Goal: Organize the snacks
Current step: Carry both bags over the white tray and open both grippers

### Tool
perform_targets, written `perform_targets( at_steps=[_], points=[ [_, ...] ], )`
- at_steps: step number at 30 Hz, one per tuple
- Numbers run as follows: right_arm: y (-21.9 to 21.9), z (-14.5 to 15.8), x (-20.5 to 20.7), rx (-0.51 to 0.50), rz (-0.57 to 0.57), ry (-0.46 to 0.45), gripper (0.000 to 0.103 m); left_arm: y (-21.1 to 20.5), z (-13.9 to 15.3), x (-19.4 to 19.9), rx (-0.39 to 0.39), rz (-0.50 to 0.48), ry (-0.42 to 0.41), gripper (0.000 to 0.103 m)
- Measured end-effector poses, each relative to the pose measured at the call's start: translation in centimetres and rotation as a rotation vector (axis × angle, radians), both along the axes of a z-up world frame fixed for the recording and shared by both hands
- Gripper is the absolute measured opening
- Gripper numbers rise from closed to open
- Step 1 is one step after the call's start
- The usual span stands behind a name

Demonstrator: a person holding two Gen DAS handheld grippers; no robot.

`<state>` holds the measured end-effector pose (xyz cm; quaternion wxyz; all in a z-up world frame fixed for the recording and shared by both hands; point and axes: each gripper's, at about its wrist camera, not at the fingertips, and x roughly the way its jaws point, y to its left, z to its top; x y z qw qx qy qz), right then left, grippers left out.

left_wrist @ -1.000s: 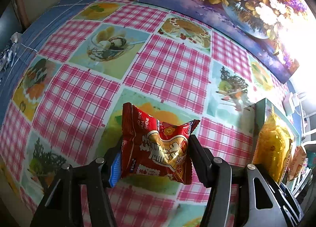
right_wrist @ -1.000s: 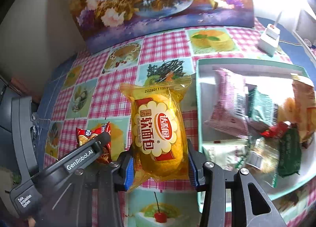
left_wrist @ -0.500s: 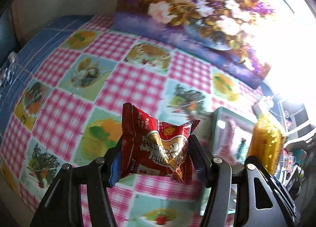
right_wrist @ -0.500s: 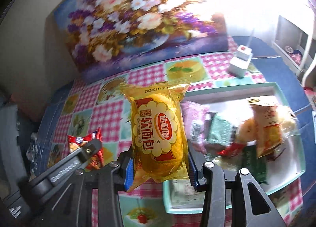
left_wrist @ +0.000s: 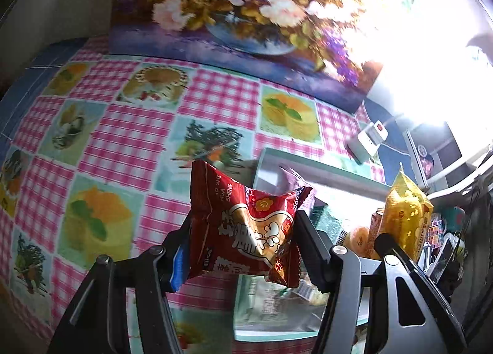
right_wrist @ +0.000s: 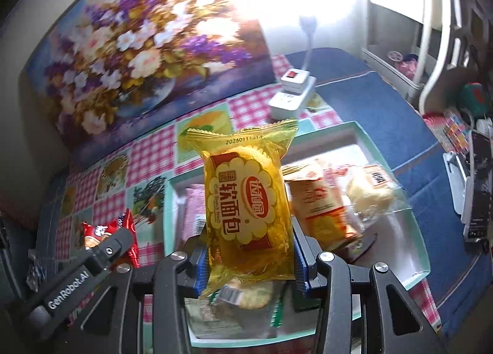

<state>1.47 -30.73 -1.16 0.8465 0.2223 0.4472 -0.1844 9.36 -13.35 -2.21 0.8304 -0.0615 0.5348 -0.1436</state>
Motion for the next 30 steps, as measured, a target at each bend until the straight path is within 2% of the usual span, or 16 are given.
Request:
perform_targets(
  at_steps=[7,14,30],
  points=[
    [-1.1,-1.2,-0.2,0.020,-0.014,0.045,0.046,-3.1,-1.8,-0.2,0.003,-0.045,0.029,0.062],
    [-1.8,-1.8,-0.4,0.020,-0.030,0.066,0.046,-3.6,-3.9,-0.1,-0.013,-0.055,0.083,0.062],
    [-2.3,-2.1,-0.6,0.007,-0.062,0.084,0.048,-4.5,-5.1,-0.3,-0.066,-0.102,0.136,0.062]
  ],
)
